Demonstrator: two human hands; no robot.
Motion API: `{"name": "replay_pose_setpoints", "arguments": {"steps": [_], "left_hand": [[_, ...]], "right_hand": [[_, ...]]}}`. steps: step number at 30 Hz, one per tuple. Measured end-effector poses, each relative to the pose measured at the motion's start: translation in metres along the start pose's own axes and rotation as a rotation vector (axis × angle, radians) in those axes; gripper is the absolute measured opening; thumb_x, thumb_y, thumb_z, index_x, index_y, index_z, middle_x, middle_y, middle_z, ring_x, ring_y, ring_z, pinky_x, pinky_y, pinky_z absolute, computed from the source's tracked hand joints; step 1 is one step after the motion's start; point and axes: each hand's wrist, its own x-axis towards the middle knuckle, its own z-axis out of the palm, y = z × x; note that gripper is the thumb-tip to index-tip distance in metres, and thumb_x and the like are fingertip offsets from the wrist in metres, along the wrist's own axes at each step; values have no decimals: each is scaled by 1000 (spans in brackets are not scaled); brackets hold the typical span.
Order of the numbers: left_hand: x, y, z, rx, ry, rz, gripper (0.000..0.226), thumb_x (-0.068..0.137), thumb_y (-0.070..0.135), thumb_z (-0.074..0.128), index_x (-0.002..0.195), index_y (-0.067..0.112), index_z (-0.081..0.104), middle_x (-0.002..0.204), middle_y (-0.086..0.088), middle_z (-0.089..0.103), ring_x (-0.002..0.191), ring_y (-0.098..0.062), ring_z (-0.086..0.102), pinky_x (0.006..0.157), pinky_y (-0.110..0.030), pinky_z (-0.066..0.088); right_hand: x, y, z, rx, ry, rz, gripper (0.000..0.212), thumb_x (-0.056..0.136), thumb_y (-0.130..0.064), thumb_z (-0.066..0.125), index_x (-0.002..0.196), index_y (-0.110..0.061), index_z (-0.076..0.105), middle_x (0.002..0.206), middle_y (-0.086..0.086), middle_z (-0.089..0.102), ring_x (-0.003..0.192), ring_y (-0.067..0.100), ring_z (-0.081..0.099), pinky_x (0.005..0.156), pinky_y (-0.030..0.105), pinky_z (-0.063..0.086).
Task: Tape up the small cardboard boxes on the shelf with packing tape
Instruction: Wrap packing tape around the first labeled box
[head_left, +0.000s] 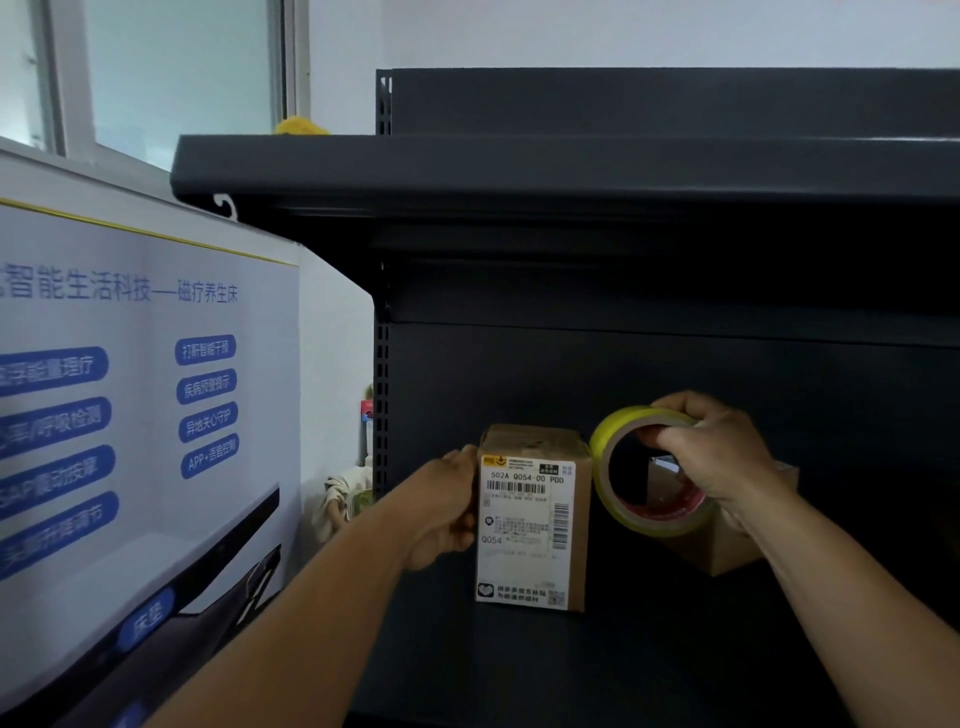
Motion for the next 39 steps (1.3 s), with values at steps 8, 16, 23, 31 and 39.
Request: {"name": "replay_pose_setpoints", "arguments": {"steps": [8, 16, 23, 31, 39], "left_hand": [[-14, 22, 4, 614, 435, 745, 38, 102, 30, 32, 134, 18, 48, 135, 1, 49, 120, -12, 46, 103, -30, 33], [-24, 27, 20, 1471, 74, 710, 64, 98, 42, 41, 152, 28, 10, 160, 7, 11, 146, -8, 8, 118, -38, -2], [-26, 35, 8, 1544, 238, 504, 56, 89, 54, 47, 133, 19, 41, 129, 5, 56, 120, -16, 51, 112, -41, 23], [-25, 35, 19, 1537, -5, 560, 83, 92, 54, 46, 152, 27, -3, 161, 4, -1, 147, -12, -3, 116, -47, -4], [-20, 55, 17, 1629, 108, 311, 65, 76, 65, 61, 123, 21, 50, 124, 4, 54, 123, -18, 47, 108, -45, 23]], "right_hand": [[-2, -8, 1, -4, -33, -3, 16, 80, -12, 69, 84, -26, 63, 83, -4, 64, 76, 12, 58, 58, 24, 41], [-2, -6, -3, -37, -23, -19, 14, 79, -11, 68, 87, -22, 66, 83, -4, 63, 73, 10, 57, 55, 23, 39], [-1, -6, 1, -67, -38, -18, 12, 79, -11, 67, 85, -22, 65, 83, -2, 64, 72, 12, 58, 54, 25, 41], [0, -8, 8, -97, -66, -52, 13, 79, -11, 66, 84, -22, 65, 84, -2, 64, 75, 13, 57, 56, 25, 42], [-1, -3, 6, -108, -74, -75, 10, 79, -13, 66, 79, -23, 63, 79, -2, 64, 73, 14, 58, 57, 26, 43]]}}
